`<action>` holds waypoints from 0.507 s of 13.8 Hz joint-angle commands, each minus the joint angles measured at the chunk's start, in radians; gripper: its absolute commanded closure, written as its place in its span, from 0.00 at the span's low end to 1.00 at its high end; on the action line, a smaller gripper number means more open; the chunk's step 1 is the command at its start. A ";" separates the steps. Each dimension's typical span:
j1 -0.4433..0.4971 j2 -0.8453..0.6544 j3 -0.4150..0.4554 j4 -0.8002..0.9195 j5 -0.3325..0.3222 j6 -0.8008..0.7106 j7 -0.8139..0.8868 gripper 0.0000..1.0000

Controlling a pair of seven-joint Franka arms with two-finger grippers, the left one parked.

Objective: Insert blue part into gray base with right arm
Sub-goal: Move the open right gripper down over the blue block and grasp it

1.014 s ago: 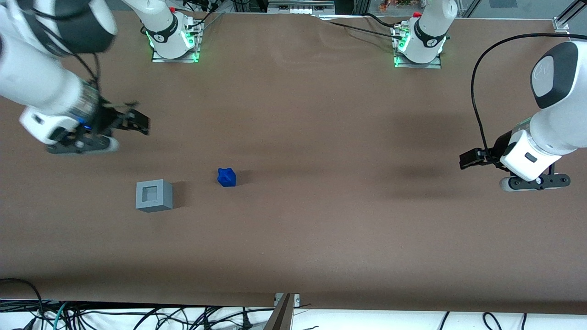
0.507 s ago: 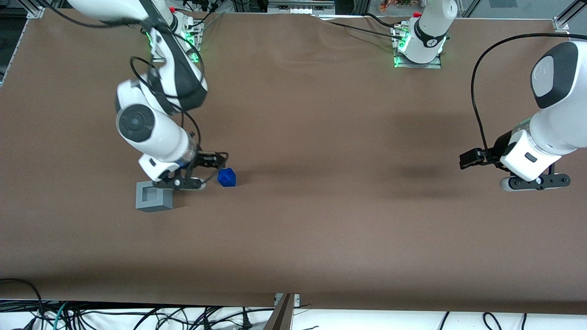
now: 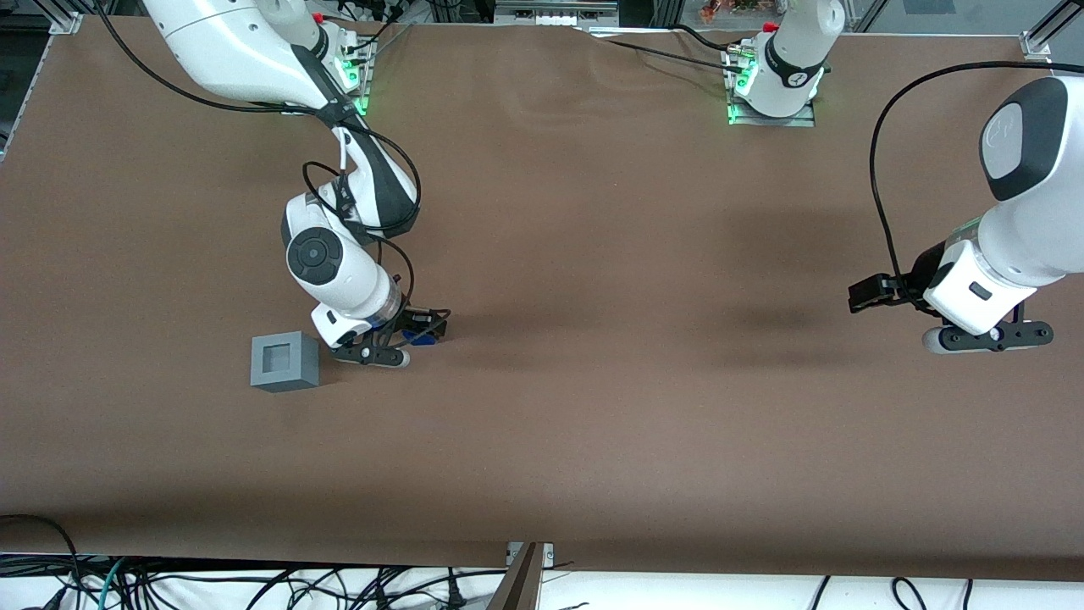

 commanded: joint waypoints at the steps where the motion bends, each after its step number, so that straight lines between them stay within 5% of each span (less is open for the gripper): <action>1: 0.031 0.008 -0.007 -0.027 0.012 0.055 0.036 0.05; 3: 0.034 0.008 -0.008 -0.053 0.012 0.082 0.036 0.11; 7: 0.033 -0.008 -0.011 -0.071 0.007 0.072 0.014 0.51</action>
